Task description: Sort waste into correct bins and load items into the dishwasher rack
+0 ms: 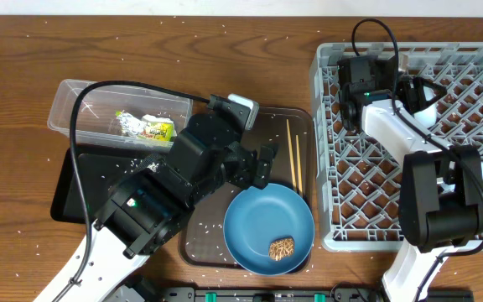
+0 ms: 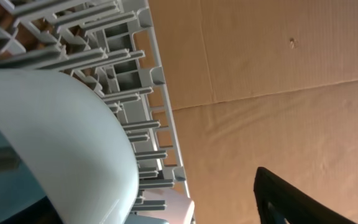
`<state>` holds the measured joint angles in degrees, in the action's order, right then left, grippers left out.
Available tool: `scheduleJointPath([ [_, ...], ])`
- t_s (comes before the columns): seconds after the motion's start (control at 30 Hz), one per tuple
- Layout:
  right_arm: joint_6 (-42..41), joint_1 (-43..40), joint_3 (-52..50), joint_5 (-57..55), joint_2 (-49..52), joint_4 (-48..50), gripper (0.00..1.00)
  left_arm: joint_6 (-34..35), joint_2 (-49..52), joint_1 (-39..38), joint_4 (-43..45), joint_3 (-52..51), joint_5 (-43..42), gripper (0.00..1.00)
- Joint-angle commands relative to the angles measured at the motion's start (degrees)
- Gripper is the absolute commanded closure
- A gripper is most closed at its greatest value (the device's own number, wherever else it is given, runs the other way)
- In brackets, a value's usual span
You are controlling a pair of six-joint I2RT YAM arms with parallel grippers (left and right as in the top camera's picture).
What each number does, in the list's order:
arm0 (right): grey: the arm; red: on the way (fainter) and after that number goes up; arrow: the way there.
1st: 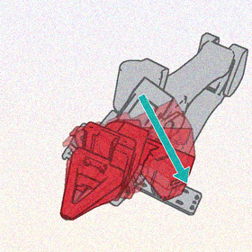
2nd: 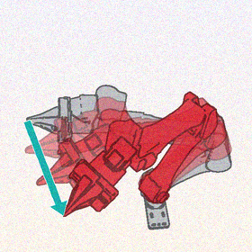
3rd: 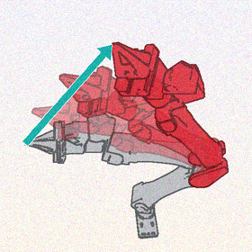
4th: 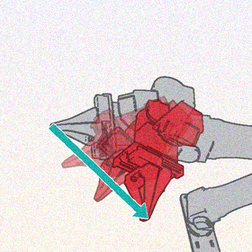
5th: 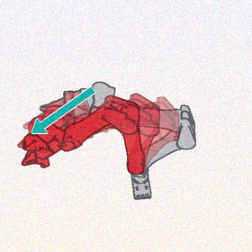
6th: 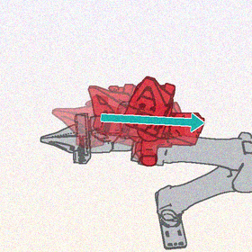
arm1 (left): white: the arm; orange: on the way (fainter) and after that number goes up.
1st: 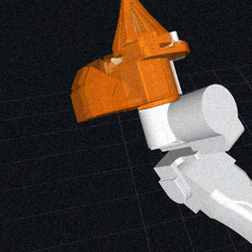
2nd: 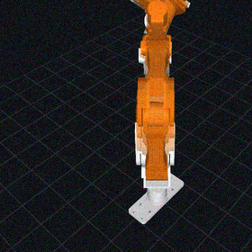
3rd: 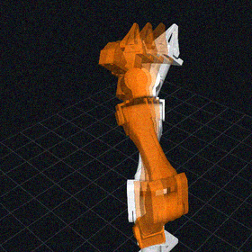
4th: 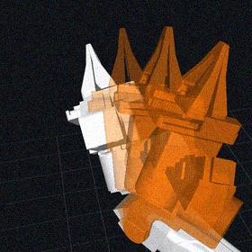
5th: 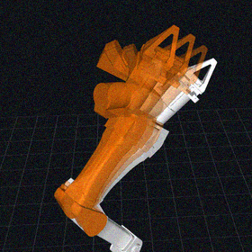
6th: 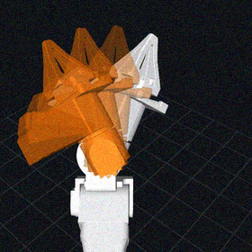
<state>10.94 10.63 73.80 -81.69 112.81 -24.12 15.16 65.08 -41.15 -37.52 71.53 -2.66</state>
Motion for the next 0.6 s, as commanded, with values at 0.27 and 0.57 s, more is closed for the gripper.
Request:
scheduleJointPath([
  [0.27, -0.59, 0.70, 0.24, 7.69, -2.69, -2.10, 0.21, -0.11, -0.72, -0.09, -0.17, 0.70, 0.09, 0.05],
  [0.57, -1.36, 0.70, 0.26, 34.88, -11.43, -7.67, 0.16, -0.11, -0.72, -0.09, -0.20, 0.70, 0.09, 0.05],
])
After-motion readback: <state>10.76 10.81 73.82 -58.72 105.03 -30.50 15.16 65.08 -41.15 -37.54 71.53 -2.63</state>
